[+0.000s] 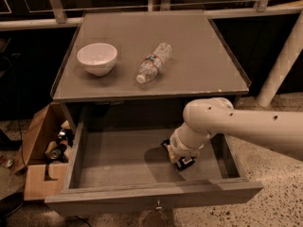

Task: Pick rxbar chocolate from top drawer and place on counter

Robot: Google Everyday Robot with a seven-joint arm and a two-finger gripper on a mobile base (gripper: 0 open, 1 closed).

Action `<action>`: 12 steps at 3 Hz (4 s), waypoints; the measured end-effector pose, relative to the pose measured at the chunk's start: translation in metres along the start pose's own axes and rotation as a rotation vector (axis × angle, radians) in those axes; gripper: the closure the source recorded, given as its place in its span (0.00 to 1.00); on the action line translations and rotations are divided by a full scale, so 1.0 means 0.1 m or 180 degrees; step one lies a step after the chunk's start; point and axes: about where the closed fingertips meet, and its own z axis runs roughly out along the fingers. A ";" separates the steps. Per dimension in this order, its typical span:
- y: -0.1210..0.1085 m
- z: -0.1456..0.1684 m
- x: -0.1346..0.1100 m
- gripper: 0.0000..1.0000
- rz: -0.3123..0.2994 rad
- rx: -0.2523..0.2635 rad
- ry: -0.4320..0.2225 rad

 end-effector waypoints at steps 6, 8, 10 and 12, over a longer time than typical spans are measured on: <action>0.10 -0.69 -0.15 1.00 -0.0224 -0.0736 -0.0017; -0.22 -1.46 0.00 1.00 -0.0167 -0.0759 -0.0087; -0.27 -2.05 0.19 1.00 -0.0093 -0.0689 -0.0132; -0.24 -2.26 -0.04 1.00 -0.0184 -0.0658 -0.0329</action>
Offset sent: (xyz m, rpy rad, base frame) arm 0.0122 0.0056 0.0639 0.1747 0.0175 0.1391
